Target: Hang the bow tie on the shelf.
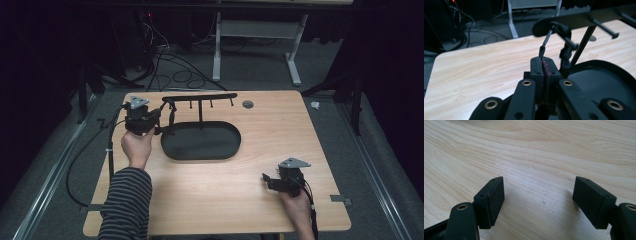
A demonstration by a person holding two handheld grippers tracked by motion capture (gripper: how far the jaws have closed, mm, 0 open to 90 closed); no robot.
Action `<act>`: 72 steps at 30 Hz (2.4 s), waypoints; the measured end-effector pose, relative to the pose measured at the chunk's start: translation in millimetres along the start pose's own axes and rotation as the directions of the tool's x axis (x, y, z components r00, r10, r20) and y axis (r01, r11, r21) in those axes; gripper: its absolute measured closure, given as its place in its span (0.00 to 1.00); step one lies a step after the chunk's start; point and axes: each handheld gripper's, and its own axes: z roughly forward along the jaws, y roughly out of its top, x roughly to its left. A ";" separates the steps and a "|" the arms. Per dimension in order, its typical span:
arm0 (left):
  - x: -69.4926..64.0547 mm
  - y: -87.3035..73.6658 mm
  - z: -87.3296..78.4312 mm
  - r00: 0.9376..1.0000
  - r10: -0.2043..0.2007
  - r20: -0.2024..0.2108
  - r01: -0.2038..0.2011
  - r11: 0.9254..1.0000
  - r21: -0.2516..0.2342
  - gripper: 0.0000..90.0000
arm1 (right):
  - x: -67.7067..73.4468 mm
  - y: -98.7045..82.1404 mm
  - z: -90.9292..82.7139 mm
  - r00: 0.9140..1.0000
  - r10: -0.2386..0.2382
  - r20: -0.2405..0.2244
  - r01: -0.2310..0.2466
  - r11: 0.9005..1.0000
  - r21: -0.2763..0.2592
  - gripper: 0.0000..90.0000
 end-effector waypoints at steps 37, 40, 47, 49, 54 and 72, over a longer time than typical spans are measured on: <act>9.8 -22.8 -20.8 0.998 -0.023 0.051 0.021 0.999 0.045 0.66 | 0.1 0.0 0.0 1.000 0.000 0.000 0.000 1.000 0.000 0.30; 9.8 -23.8 -23.8 0.999 -0.016 0.045 0.014 0.999 0.047 0.63 | 0.1 0.0 0.0 1.000 0.000 0.000 0.000 1.000 0.000 0.30; 7.4 -26.5 -30.7 0.998 -0.018 0.054 0.016 0.999 0.029 0.60 | 0.0 0.0 0.0 1.000 -0.002 0.001 0.002 1.000 0.000 0.30; 5.7 -28.6 -33.4 0.998 -0.018 0.054 0.017 1.000 0.022 0.60 | 0.0 0.0 0.0 1.000 -0.002 0.001 0.002 1.000 0.000 0.30; 6.1 -32.2 -38.5 0.997 -0.034 0.067 0.033 0.999 0.018 0.58 | 0.0 0.0 0.0 1.000 -0.005 0.000 0.005 1.000 0.000 0.30; -1.6 -47.9 -63.2 0.997 -0.033 0.076 0.037 0.998 -0.049 0.57 | 0.1 0.0 0.1 1.000 -0.005 0.001 0.005 1.000 -0.001 0.30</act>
